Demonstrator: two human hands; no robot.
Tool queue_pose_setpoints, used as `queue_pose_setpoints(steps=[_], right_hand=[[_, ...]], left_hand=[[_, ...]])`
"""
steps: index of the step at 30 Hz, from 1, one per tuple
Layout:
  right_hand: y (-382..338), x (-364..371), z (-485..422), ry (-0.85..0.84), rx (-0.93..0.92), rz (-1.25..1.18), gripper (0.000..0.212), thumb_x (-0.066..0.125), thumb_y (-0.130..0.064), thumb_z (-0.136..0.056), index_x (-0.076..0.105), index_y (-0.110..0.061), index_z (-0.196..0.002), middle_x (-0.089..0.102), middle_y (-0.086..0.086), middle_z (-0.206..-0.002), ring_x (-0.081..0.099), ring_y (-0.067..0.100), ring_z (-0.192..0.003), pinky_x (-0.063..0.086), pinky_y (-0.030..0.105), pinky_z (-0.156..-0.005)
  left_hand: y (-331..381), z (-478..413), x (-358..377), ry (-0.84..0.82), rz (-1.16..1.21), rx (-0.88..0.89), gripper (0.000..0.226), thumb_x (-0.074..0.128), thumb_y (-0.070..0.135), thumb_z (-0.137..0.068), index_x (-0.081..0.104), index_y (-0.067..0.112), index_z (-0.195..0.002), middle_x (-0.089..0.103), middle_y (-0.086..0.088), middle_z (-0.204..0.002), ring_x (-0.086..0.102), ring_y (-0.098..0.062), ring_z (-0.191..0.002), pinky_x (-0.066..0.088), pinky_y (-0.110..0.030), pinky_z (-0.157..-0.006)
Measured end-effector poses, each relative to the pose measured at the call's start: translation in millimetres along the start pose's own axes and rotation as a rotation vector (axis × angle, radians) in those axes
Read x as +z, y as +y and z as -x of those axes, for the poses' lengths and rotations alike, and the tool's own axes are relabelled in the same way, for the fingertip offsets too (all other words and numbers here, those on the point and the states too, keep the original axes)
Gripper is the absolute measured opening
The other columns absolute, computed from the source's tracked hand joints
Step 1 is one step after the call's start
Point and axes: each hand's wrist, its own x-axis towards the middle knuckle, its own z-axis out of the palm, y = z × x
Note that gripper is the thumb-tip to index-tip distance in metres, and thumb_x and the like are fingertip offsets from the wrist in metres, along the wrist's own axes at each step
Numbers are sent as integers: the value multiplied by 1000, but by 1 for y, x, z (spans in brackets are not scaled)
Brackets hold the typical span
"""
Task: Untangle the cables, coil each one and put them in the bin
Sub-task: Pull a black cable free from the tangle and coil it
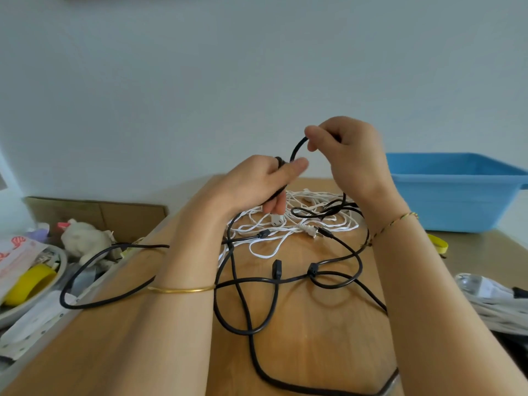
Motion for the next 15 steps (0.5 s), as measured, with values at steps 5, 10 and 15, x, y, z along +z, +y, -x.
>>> queue_pose_setpoints(steps=[5,10,15], right_hand=[[2,1,0,46,-30,-28,31,54,-32,-93,60,-17,-67,42,-9,-52,37,5,-51,29,29,-57],[11,0,3,-82,-30,-84,32,52,-31,-96,56,-20,-65,45,1,-60,42,8,-52,42,32,-57],[10,4,7,-362,26,-211,27,51,-20,-97,60,-10,-74,45,-4,-50,43,10,-43,57,45,-73]], left_hand=[[7,7,-4,-131,364,38,31,48,19,-97,67,-5,-93,51,-6,-44,34,-8,-33,44,-18,-49],[2,5,-12,-247,785,0,37,43,25,-88,69,-2,-86,36,8,-32,29,-4,-29,42,-17,-43],[-17,-6,-25,-562,1541,81,33,51,16,-88,66,-11,-100,54,2,-44,50,-7,-32,53,-23,-50]])
